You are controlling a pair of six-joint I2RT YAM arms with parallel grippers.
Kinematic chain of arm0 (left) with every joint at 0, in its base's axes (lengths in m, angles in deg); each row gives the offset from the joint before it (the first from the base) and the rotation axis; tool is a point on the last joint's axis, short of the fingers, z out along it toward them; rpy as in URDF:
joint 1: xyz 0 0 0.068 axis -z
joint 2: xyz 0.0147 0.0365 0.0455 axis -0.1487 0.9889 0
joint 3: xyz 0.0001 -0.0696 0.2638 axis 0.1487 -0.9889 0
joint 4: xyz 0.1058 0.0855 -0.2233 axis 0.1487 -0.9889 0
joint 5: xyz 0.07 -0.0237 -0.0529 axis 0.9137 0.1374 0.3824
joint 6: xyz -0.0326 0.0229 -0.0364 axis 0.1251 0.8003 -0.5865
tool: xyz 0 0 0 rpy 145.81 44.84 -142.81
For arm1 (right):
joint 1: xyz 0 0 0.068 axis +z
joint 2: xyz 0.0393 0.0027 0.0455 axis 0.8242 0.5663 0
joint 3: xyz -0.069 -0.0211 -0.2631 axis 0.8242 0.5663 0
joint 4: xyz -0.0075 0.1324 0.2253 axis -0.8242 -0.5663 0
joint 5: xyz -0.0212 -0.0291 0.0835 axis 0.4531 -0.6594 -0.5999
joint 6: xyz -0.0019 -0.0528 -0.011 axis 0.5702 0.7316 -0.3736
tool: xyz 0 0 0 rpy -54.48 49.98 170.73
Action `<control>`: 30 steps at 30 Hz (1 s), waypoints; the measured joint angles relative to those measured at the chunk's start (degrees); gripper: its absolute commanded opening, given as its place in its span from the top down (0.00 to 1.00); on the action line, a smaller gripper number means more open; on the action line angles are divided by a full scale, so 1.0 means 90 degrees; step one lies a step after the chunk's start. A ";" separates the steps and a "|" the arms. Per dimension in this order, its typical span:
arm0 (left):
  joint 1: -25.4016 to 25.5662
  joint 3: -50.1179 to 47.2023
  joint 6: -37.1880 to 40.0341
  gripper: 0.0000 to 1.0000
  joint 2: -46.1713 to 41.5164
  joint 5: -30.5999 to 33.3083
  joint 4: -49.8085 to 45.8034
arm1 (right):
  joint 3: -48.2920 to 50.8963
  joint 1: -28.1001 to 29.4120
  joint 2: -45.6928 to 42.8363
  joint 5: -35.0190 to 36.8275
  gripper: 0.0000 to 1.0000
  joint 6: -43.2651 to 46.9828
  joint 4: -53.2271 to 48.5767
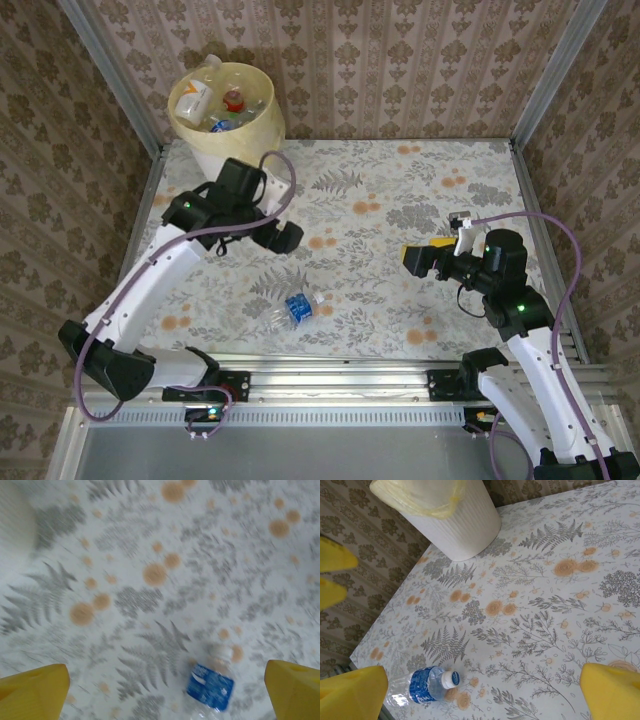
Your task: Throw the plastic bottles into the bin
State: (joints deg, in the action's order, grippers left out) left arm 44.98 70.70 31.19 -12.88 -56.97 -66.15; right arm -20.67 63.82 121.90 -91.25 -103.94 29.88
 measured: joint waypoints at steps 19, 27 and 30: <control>0.0860 -0.1511 -0.0648 0.05 0.1474 -0.1052 -0.0435 | 0.0000 0.0000 -0.0153 0.0000 0.00 -0.0029 -0.0005; 0.1013 -0.1724 -0.0716 0.07 0.2115 -0.1008 -0.0367 | 0.0000 0.0000 -0.0158 0.0000 0.00 -0.0036 -0.0002; 0.1093 -0.1802 -0.0750 0.09 0.2353 -0.1003 -0.0306 | 0.0000 0.0000 -0.0158 0.0000 0.00 -0.0073 0.0000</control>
State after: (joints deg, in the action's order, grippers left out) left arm 54.81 54.48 24.44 8.30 -66.00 -68.90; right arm -20.67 63.82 120.48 -91.25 -104.59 29.88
